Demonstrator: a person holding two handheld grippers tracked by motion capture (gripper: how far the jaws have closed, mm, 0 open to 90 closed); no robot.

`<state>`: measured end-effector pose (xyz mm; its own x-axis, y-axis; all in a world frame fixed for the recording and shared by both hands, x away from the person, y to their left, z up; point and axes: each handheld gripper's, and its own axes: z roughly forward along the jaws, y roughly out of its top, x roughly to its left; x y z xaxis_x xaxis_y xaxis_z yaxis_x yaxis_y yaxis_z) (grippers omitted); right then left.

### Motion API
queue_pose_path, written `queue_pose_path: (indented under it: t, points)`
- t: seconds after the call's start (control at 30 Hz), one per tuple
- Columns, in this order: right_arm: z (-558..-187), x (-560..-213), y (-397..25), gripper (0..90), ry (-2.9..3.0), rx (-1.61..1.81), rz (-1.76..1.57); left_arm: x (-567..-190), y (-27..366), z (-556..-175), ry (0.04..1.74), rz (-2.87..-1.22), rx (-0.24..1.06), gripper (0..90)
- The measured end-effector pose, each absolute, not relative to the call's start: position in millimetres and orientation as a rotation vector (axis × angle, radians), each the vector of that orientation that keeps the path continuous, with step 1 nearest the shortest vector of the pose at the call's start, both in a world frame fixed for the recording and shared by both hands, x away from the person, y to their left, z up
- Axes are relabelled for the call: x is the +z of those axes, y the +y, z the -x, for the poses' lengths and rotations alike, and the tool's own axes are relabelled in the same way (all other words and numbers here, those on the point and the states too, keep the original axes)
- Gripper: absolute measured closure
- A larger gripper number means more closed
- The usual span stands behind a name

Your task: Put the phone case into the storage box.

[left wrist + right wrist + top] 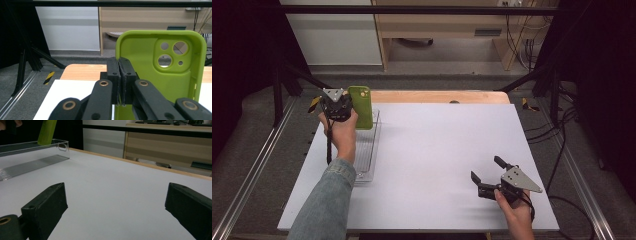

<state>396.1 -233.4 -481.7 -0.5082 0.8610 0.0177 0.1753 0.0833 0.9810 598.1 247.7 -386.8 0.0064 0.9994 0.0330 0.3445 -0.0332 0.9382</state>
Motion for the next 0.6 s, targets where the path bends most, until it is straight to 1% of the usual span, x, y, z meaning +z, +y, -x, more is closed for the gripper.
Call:
queue_pose_path:
  t: [0.6]
  points:
    - [-396.3,-482.0,-233.1,4.1,1.773,1.464,-1.025,-391.4,247.0,-600.9,1.458,-1.521,1.05,87.5]
